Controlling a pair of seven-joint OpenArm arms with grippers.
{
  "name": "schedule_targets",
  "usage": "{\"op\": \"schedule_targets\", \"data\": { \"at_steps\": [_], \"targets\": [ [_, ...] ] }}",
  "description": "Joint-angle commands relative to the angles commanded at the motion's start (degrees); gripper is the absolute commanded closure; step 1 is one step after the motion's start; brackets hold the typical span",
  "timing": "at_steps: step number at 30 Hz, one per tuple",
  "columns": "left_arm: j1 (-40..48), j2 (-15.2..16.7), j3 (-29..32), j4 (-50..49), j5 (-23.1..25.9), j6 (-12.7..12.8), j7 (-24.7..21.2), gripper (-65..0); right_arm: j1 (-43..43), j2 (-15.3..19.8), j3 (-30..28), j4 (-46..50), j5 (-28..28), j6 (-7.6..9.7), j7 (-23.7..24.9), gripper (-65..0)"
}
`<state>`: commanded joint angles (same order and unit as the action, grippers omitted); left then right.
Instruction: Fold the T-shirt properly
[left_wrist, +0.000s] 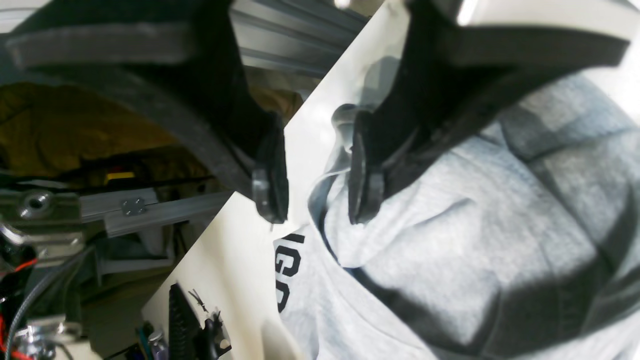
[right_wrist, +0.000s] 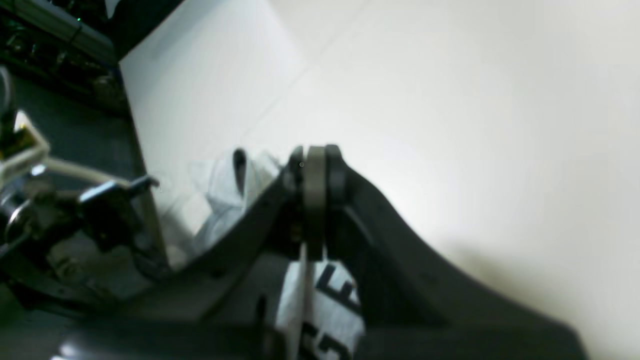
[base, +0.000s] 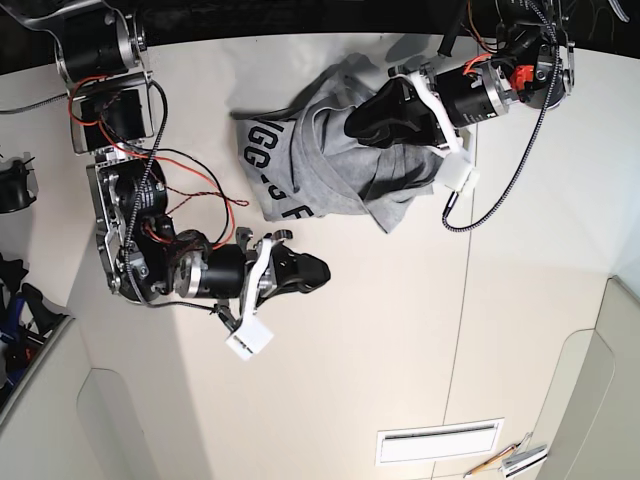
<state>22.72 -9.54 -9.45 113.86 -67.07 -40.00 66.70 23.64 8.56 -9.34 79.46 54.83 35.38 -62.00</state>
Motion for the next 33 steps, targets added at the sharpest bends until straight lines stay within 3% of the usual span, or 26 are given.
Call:
{"op": "schedule_targets", "data": {
  "at_steps": [2,4,7,10,12,22,24,29,33],
  "targets": [
    [0.00,0.00,0.00,-0.02,0.02,0.00,0.00,-29.1,-2.29,-0.17,-0.13,0.00,1.44,0.24,-0.22,0.0],
    [0.00,0.02,0.00,-0.02,0.59,0.00,-0.07,-29.2,-4.37,-0.39,-0.22,0.09,2.38,0.55,-0.22,0.0],
    [0.00,0.00,0.00,-0.02,6.21,0.00,-1.97,-29.3,-6.54,-1.70,-0.26,0.37,3.74,0.76,-0.98,0.0],
    [0.00,0.02,0.00,-0.02,12.87,0.00,-5.79,-39.4,-7.30,-3.06,-0.26,1.40,3.69,0.85,-1.03,0.0],
    [-0.02,0.02,0.00,-0.02,14.27,0.00,-6.97,-43.7,-7.17,-3.37,-0.26,2.25,3.41,0.85,-0.98,0.0],
    [0.00,0.02,0.02,-0.02,26.38,0.00,-10.80,-43.7,-7.17,-3.34,-0.26,2.95,2.64,0.83,-0.83,0.0],
    [0.00,0.04,0.04,-0.02,26.38,0.00,-10.84,-43.7,-7.17,-3.37,-0.26,2.95,2.64,0.83,-0.81,0.0],
    [0.00,0.37,1.33,-0.02,27.28,2.02,-10.97,-43.7,-7.17,-4.00,-0.26,2.95,2.60,0.83,-0.79,0.0],
    [-0.02,1.97,3.32,-0.02,34.40,6.72,-12.07,-43.6,-7.17,-4.00,-0.26,2.95,2.62,0.83,-0.79,0.0]
  ]
}}
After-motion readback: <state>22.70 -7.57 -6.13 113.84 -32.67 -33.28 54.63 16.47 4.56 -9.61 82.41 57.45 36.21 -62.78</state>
